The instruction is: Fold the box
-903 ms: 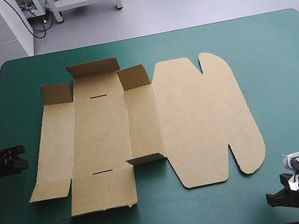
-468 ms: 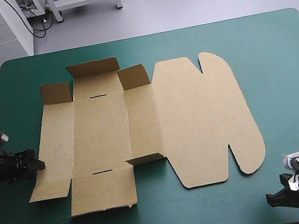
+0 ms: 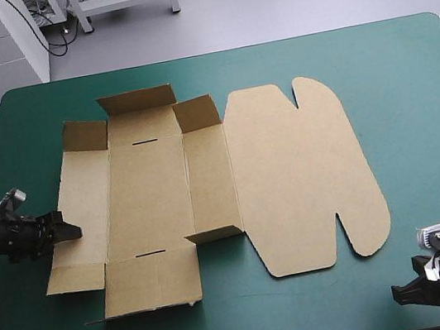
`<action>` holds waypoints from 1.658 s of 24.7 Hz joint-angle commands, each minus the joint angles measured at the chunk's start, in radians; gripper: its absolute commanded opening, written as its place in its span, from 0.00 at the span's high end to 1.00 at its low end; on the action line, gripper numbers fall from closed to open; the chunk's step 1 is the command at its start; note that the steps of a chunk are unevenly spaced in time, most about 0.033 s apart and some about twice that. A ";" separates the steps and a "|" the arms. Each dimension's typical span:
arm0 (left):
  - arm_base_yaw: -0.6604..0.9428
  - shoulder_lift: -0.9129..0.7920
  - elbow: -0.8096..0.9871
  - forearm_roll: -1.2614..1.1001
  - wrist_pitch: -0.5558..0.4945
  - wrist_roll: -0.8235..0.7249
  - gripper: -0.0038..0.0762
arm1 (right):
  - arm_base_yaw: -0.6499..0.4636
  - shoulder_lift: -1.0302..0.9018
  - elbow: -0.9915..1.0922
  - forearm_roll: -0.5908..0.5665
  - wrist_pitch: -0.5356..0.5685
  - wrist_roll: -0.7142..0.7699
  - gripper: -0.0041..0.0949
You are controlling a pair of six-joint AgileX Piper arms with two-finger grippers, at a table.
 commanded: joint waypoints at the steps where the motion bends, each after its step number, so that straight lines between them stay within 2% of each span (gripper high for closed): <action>1: -0.048 -0.010 -0.016 -0.057 0.089 0.000 0.51 | 0.004 0.010 -0.025 0.008 -0.051 -0.004 0.98; 13: -0.142 0.012 -0.016 -0.056 0.042 0.004 0.54 | 0.004 0.010 -0.025 0.008 -0.051 -0.004 0.98; 15: -0.142 0.012 -0.016 -0.053 0.024 0.004 0.64 | 0.004 0.010 -0.025 0.008 -0.051 -0.004 0.98; 16: -0.142 0.012 -0.020 -0.053 0.016 0.003 0.78 | 0.004 0.010 -0.025 0.008 -0.051 -0.004 0.98; 17: -0.142 0.012 -0.025 -0.053 0.015 0.003 0.83 | 0.004 0.010 -0.025 0.008 -0.051 -0.004 0.98; 18: -0.142 0.012 -0.042 -0.053 0.018 0.003 0.96 | 0.004 0.010 -0.025 0.008 -0.051 -0.004 0.98; 22: -0.156 0.008 -0.153 0.020 0.066 0.003 0.96 | 0.004 0.010 -0.025 0.008 -0.051 -0.004 0.98; 24: -0.204 0.008 -0.253 0.131 0.101 0.003 0.96 | 0.004 0.010 -0.025 0.008 -0.051 -0.004 0.98; 28: -0.344 0.004 -0.458 0.289 0.096 0.063 0.96 | 0.004 0.010 -0.025 0.011 -0.051 -0.004 0.98; 31: -0.442 0.004 -0.570 0.356 0.017 0.098 0.96 | 0.004 0.010 -0.025 0.011 -0.051 -0.002 0.98; 34: -0.534 0.004 -0.643 0.407 -0.107 0.143 0.96 | 0.004 0.010 -0.025 0.011 -0.052 0.004 0.98; 41: -0.763 0.006 -0.694 0.658 -0.475 0.284 0.96 | 0.004 0.010 -0.025 0.016 -0.057 0.023 0.98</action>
